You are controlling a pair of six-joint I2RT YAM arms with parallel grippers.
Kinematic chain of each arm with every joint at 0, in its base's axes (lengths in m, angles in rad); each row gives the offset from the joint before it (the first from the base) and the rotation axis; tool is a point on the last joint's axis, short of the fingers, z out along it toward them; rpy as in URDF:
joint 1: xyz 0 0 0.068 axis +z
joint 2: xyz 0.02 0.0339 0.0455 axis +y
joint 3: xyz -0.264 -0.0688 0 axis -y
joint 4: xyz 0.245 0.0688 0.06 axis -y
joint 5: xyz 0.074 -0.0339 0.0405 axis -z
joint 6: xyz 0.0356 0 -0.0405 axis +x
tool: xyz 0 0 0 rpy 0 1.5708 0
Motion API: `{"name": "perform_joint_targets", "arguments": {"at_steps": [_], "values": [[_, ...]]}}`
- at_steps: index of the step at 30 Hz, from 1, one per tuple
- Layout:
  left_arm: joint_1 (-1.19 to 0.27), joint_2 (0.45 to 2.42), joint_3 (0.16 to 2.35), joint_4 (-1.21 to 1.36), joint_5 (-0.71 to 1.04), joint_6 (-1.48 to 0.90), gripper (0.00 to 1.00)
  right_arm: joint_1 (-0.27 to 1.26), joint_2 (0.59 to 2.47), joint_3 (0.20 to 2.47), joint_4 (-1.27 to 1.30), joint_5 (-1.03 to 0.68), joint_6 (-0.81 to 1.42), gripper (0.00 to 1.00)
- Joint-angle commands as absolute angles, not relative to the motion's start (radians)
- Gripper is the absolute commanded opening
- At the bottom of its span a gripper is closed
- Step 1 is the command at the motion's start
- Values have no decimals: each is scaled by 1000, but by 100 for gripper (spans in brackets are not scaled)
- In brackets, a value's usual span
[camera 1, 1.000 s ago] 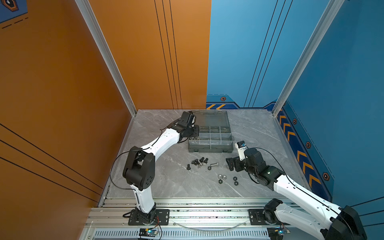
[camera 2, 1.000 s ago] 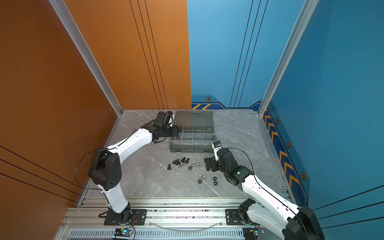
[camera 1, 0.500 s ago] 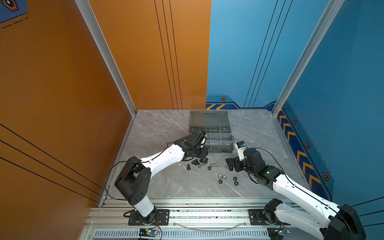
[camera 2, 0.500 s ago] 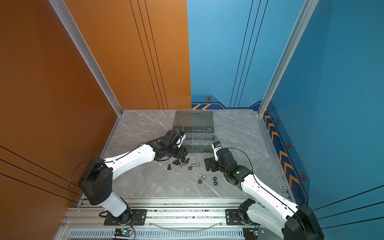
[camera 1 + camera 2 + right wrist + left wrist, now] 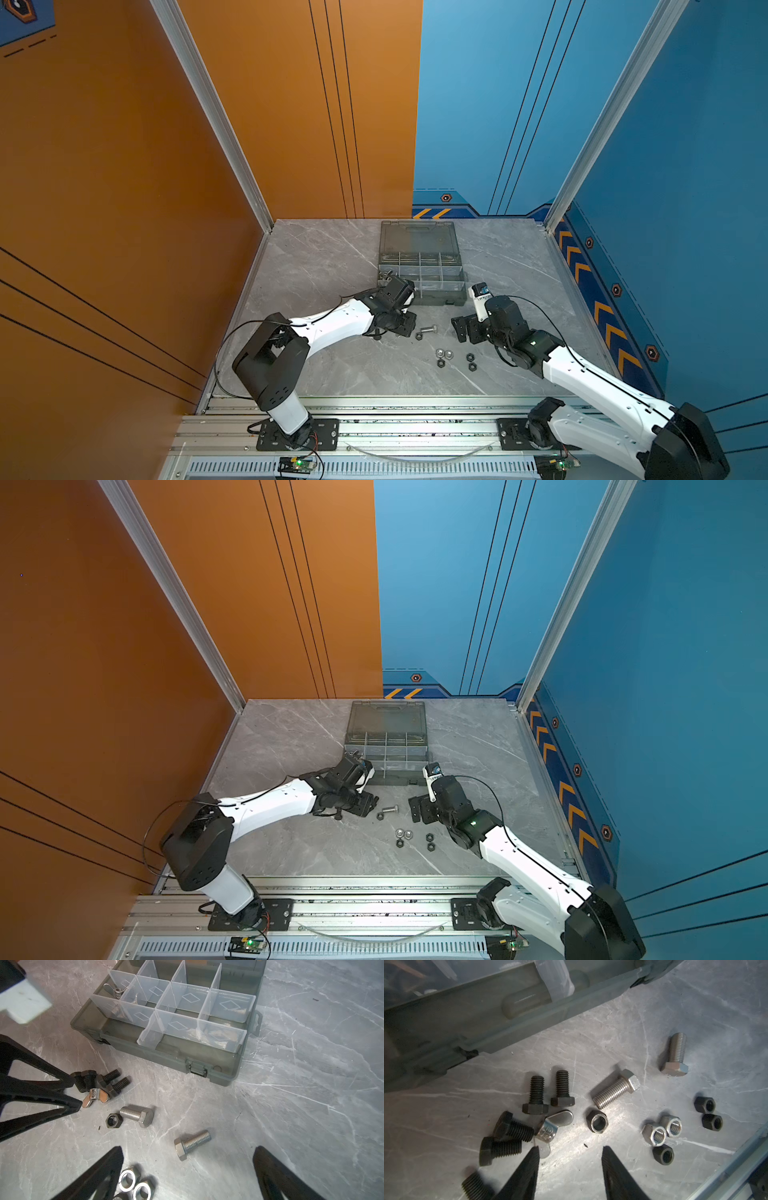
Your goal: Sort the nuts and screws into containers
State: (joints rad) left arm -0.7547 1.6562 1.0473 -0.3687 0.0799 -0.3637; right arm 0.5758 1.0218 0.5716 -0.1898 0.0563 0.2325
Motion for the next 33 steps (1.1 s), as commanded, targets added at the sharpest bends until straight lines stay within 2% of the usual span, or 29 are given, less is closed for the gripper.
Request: {"name": "perform_joint_targets", "arguments": {"at_steps": [1, 33], "values": [[-765, 1697, 1050, -377, 75, -369, 51, 572, 1031, 578, -181, 51, 225, 100], [-731, 1794, 1113, -378, 103, -321, 50, 572, 1022, 568, -186, 59, 233, 100]]}}
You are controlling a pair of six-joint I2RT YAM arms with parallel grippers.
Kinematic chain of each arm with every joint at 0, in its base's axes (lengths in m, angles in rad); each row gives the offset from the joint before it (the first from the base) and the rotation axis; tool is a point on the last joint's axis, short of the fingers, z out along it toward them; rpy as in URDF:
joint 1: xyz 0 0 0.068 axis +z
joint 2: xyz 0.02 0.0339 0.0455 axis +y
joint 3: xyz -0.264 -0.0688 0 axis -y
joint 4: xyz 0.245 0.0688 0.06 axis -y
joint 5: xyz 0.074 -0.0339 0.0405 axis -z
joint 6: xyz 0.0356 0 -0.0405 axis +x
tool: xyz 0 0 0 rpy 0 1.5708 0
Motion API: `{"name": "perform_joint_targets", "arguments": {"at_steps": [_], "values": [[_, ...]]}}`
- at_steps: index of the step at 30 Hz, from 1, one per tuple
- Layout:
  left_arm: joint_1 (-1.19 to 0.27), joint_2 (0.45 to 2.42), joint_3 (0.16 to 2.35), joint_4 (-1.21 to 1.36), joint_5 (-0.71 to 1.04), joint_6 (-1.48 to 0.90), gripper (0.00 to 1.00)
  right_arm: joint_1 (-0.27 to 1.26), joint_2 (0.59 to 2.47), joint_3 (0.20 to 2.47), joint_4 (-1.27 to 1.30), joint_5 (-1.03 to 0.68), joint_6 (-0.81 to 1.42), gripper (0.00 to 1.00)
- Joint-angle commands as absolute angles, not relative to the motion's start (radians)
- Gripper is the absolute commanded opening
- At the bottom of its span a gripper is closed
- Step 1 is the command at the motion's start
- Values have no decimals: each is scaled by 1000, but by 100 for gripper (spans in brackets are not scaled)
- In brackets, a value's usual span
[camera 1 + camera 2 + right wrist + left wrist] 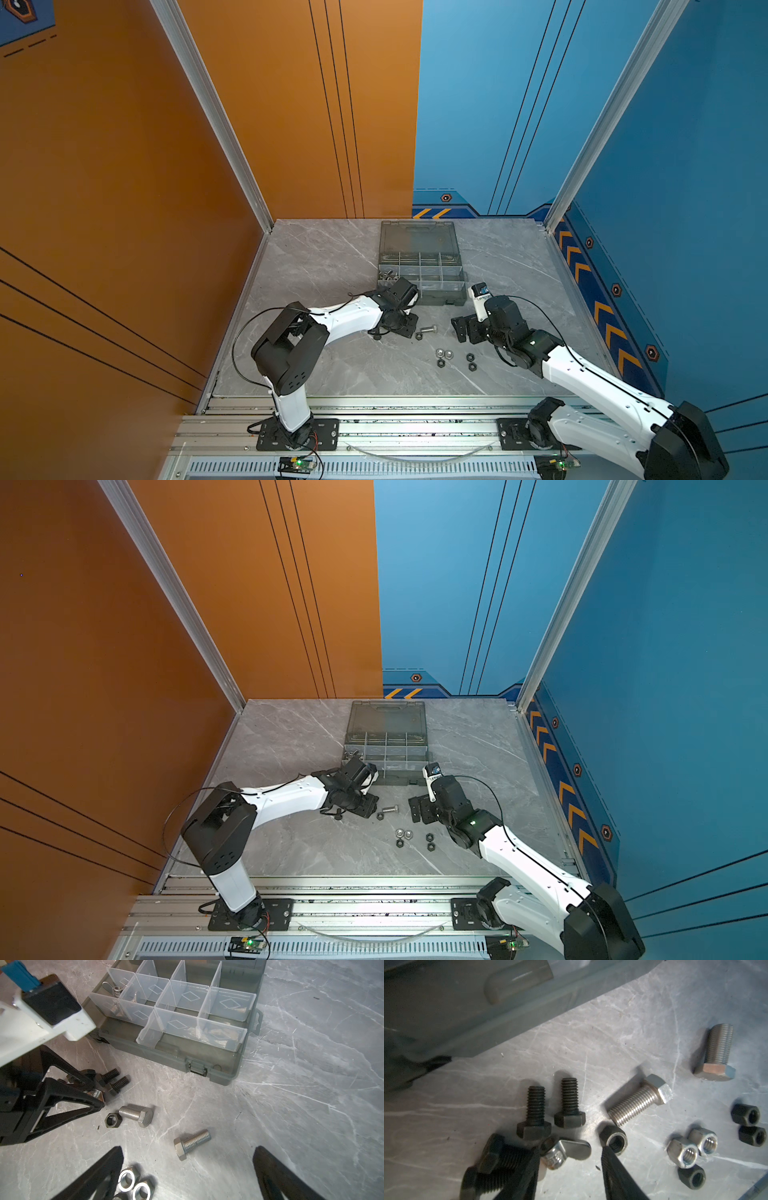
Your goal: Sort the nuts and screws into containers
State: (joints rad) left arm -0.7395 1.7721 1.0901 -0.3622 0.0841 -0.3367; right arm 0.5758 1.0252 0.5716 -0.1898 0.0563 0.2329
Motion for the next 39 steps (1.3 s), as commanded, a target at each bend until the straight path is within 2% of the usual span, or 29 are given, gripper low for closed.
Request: {"name": "perform_joint_targets", "arguments": {"at_steps": [1, 19, 39], "values": [[-729, 1796, 1114, -377, 105, -320, 51, 571, 1022, 566, -187, 58, 233, 100], [-723, 1806, 1101, -373, 122, -327, 50, 571, 1023, 565, -186, 60, 234, 100], [-773, 1750, 1023, -401, 55, -424, 49, 572, 1057, 569, -162, 41, 240, 100]]}}
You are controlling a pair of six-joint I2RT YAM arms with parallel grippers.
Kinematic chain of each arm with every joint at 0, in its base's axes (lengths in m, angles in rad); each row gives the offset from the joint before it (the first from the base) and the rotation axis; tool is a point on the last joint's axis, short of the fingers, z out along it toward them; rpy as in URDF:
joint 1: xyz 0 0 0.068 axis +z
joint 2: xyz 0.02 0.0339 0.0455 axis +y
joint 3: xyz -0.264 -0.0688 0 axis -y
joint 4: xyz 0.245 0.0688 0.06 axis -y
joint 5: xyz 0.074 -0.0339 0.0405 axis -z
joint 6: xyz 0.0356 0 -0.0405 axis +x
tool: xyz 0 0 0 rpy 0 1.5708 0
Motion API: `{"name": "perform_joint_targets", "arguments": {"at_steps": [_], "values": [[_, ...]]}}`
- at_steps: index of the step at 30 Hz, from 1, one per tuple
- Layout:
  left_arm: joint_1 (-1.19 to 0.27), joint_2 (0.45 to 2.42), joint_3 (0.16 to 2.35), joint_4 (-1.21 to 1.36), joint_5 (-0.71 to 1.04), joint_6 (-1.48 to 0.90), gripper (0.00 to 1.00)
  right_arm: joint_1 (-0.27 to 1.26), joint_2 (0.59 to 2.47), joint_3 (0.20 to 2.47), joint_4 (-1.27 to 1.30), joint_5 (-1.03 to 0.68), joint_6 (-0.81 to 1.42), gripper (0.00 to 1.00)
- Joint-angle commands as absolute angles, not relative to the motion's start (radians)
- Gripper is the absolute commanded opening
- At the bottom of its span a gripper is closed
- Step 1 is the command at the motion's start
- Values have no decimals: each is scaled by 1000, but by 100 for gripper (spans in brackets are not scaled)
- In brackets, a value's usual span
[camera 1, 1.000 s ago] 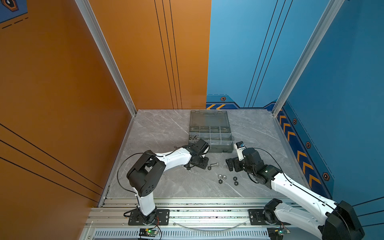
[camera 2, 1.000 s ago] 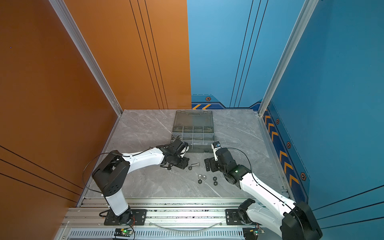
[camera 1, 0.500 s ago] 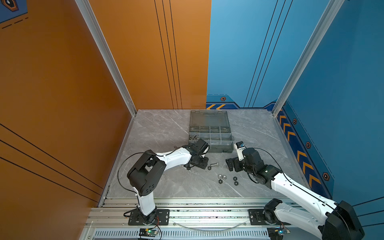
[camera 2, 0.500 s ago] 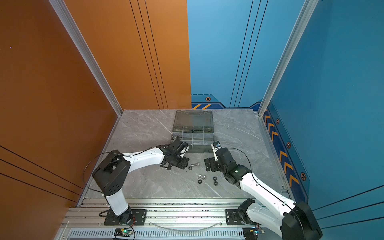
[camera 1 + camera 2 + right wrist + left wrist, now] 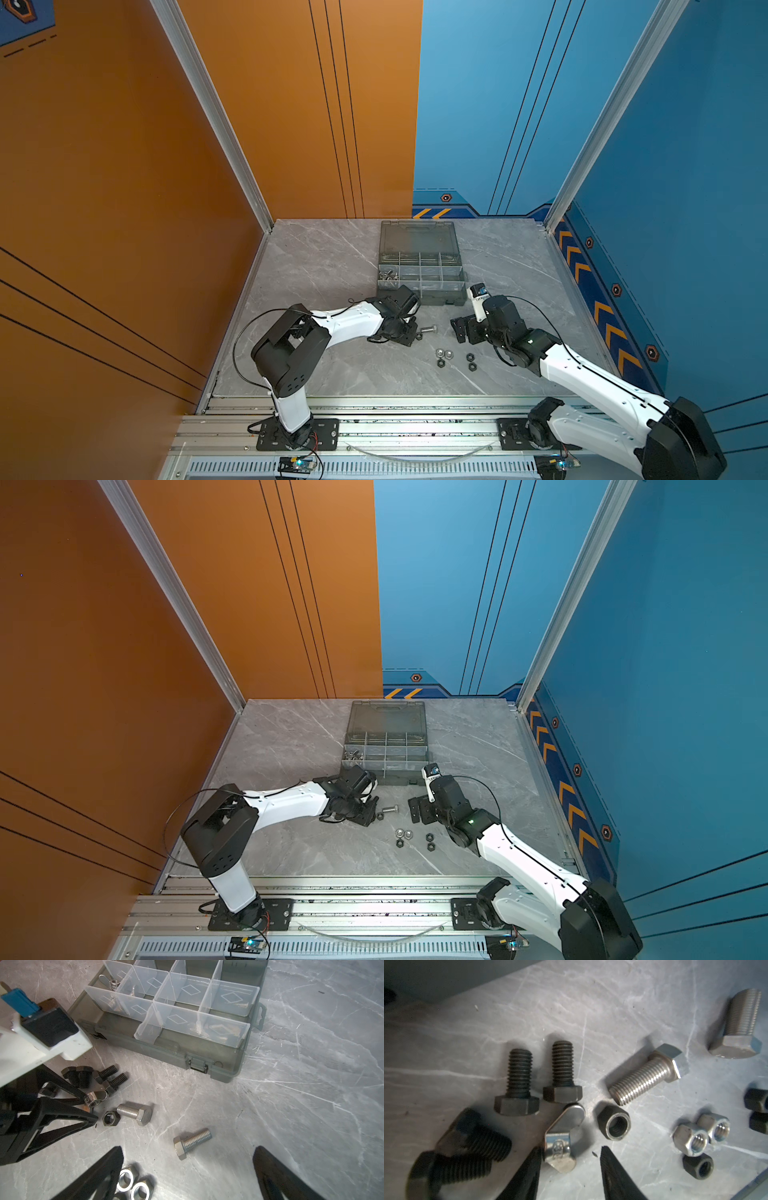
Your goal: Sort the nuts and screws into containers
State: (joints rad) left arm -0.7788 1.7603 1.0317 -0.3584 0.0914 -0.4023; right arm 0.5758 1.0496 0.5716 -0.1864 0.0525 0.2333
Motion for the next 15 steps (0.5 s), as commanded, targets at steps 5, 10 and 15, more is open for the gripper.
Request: {"name": "perform_joint_targets", "arguments": {"at_steps": [5, 10, 15], "values": [[-765, 1783, 1081, -414, 29, -423, 49, 573, 1058, 569, -161, 41, 240, 100], [-764, 1815, 1105, -419, 26, -425, 48, 572, 1058, 572, -164, 41, 239, 100], [-765, 1824, 1112, -433, 26, -423, 45, 572, 1057, 572, -167, 40, 239, 100]]}}
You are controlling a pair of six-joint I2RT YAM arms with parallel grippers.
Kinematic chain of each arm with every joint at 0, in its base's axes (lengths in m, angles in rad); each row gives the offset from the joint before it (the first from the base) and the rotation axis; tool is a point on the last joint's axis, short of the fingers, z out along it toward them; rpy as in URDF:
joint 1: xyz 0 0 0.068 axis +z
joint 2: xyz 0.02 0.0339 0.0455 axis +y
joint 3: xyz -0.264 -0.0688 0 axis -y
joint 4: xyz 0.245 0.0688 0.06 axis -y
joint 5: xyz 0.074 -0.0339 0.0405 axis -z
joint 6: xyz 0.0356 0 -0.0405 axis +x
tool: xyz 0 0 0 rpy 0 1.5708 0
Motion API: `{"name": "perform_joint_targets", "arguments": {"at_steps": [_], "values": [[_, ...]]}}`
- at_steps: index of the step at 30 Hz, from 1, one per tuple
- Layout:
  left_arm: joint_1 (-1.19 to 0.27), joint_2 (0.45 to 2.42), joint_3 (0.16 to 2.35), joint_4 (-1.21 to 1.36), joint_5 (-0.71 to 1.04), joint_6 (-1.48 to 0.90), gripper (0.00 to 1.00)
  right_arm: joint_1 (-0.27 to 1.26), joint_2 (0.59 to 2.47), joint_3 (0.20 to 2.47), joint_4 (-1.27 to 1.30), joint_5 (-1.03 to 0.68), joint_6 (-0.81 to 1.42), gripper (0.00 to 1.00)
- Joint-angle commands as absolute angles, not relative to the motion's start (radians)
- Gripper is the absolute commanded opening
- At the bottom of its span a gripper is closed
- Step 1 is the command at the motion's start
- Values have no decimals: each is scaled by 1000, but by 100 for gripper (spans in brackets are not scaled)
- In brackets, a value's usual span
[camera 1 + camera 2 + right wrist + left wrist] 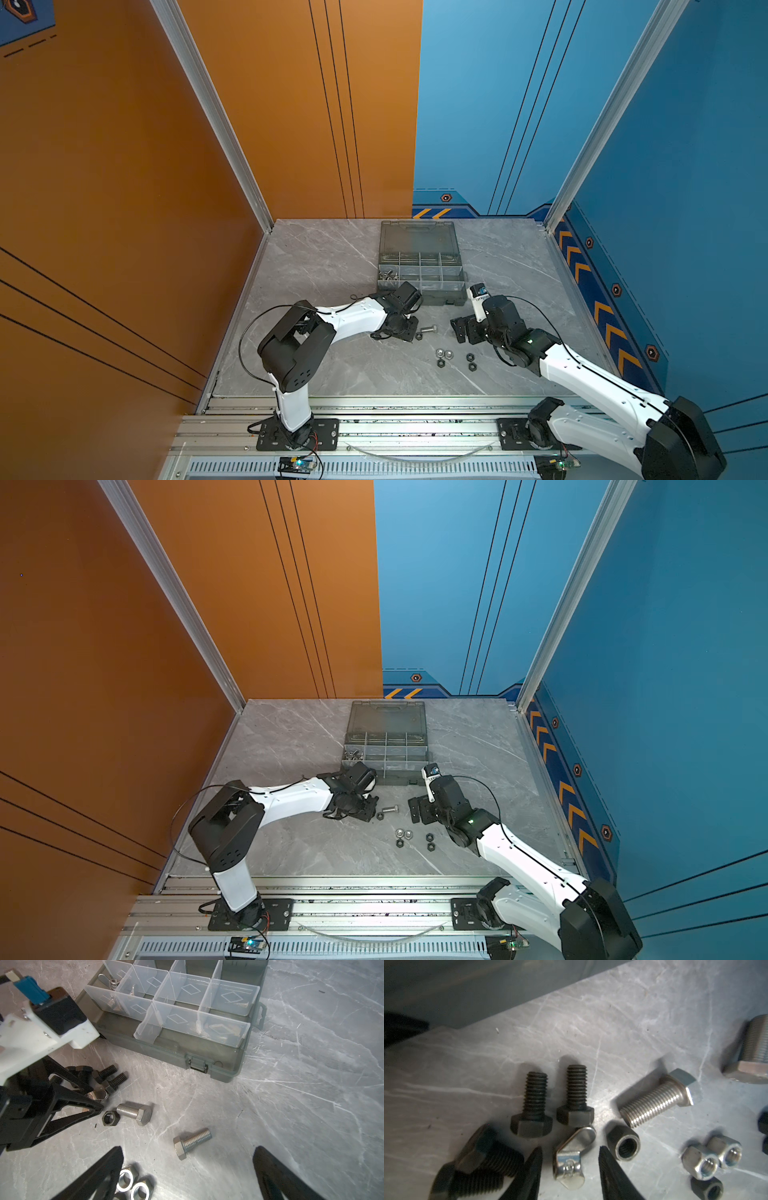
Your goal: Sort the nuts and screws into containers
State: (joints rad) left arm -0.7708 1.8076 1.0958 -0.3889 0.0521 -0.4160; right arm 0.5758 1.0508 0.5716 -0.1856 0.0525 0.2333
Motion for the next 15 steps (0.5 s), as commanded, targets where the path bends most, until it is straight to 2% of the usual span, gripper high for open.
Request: {"name": "perform_joint_targets", "arguments": {"at_steps": [1, 9, 13, 15], "values": [[-765, 1822, 1110, -436, 27, -422, 44, 573, 1057, 570, -166, 41, 239, 100], [-768, 1824, 1110, -453, 17, -422, 36, 572, 1060, 569, -161, 41, 240, 100], [-770, 1842, 1123, -460, 25, -418, 22, 571, 1058, 567, -164, 43, 240, 100], [-770, 1845, 1123, -459, 29, -416, 9, 571, 1056, 569, -166, 45, 239, 100]]}}
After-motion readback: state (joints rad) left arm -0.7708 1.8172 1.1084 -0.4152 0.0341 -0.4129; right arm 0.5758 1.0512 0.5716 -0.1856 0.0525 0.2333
